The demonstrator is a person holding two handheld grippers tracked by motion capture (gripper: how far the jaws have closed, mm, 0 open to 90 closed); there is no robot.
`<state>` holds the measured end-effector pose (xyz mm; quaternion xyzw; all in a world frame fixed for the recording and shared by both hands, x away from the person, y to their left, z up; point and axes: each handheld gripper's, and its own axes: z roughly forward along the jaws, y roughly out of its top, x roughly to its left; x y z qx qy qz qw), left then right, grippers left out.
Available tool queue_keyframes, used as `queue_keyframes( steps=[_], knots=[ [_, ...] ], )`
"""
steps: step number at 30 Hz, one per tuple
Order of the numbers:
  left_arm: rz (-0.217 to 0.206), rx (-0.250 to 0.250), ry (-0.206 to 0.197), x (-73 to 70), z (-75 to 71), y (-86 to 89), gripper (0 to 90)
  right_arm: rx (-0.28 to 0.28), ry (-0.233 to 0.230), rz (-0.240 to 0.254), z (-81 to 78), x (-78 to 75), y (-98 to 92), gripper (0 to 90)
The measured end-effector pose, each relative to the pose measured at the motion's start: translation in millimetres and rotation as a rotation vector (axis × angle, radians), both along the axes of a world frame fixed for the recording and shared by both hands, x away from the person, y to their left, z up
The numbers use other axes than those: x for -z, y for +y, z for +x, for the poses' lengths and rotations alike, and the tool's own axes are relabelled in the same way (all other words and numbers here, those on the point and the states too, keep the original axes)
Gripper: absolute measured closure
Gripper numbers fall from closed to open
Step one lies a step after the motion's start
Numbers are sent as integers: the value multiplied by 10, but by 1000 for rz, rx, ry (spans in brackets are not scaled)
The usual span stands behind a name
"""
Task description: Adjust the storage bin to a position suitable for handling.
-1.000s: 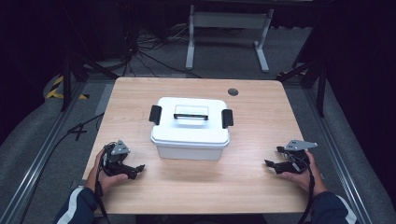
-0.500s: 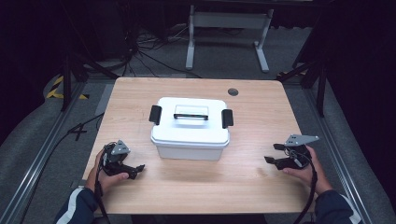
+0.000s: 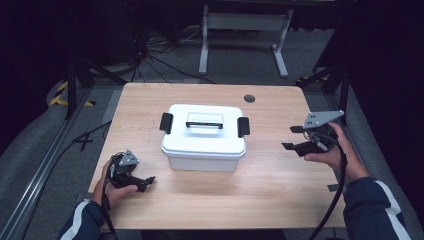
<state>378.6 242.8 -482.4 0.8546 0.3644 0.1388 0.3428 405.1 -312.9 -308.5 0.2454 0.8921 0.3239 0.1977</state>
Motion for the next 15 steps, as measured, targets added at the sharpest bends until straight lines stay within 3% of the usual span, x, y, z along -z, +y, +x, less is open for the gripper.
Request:
queue_keyframes(
  steps=[5,15],
  knots=[
    [-4,0,7,0,-3,-2,1,-68,-26,-38,115,-317,268,394],
    [-4,0,7,0,-3,-2,1,-221,-7,-99,313,-446,863,472]
  ],
)
